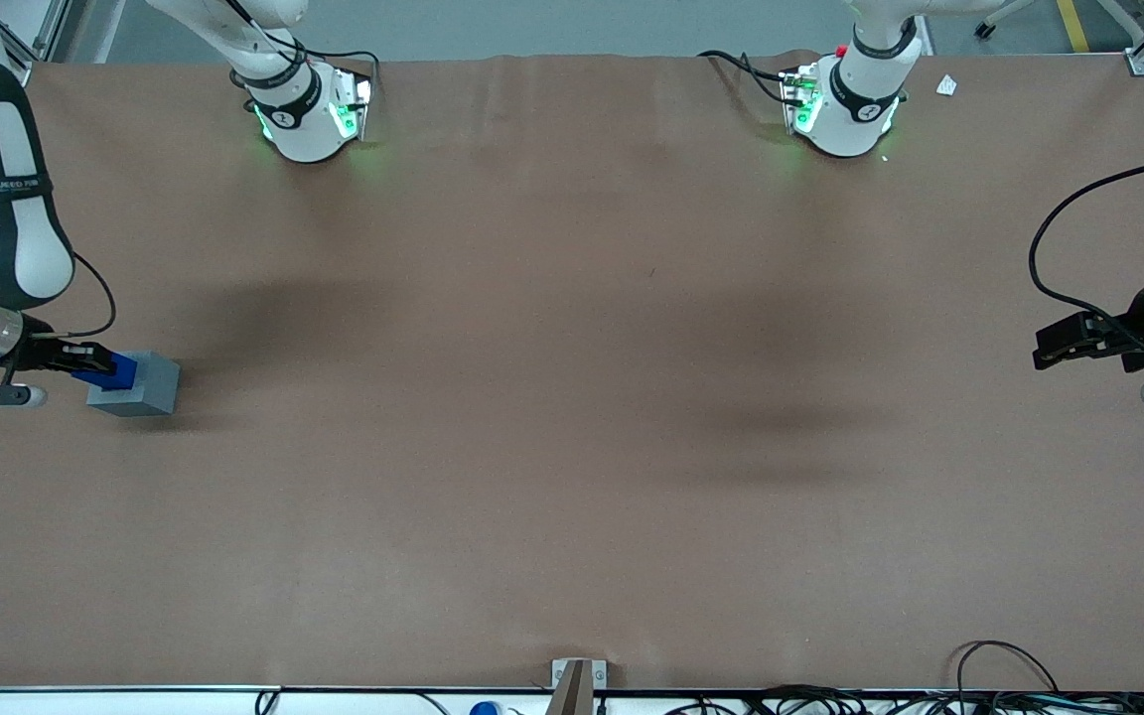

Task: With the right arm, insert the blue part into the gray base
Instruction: 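Lower the blue block into the gray base hole and open the right gripper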

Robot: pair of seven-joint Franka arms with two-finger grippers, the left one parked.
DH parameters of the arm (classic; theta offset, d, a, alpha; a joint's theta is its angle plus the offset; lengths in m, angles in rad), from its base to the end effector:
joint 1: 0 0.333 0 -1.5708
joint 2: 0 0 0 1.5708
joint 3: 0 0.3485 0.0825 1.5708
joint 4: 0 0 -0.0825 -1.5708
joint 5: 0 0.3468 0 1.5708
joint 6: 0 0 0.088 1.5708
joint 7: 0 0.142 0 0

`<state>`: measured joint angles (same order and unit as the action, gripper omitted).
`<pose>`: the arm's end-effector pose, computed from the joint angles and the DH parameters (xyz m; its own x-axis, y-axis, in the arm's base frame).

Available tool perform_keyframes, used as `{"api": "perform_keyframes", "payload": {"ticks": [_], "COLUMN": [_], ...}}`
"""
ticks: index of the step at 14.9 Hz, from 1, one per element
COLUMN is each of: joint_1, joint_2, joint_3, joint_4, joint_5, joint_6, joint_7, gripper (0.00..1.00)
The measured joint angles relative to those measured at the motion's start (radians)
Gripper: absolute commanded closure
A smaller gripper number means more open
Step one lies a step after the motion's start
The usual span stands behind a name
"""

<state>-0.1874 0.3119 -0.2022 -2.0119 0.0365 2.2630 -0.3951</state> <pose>0.5337 -0.2121 0.3187 0.9980 -0.0111 -0.0629 -0.0104 -0.9999 0.0115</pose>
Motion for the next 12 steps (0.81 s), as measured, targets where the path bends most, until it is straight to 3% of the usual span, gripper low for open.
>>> {"api": "perform_keyframes", "payload": {"ticks": [9, 12], "joint_1": [-0.001, -0.001], "joint_2": [0.030, 0.044], "joint_3": [0.006, 0.009], "joint_4": [0.036, 0.045], "joint_5": [0.000, 0.000], "joint_6": [-0.007, -0.012], "joint_7": [-0.008, -0.008], "gripper": [0.94, 0.86]}}
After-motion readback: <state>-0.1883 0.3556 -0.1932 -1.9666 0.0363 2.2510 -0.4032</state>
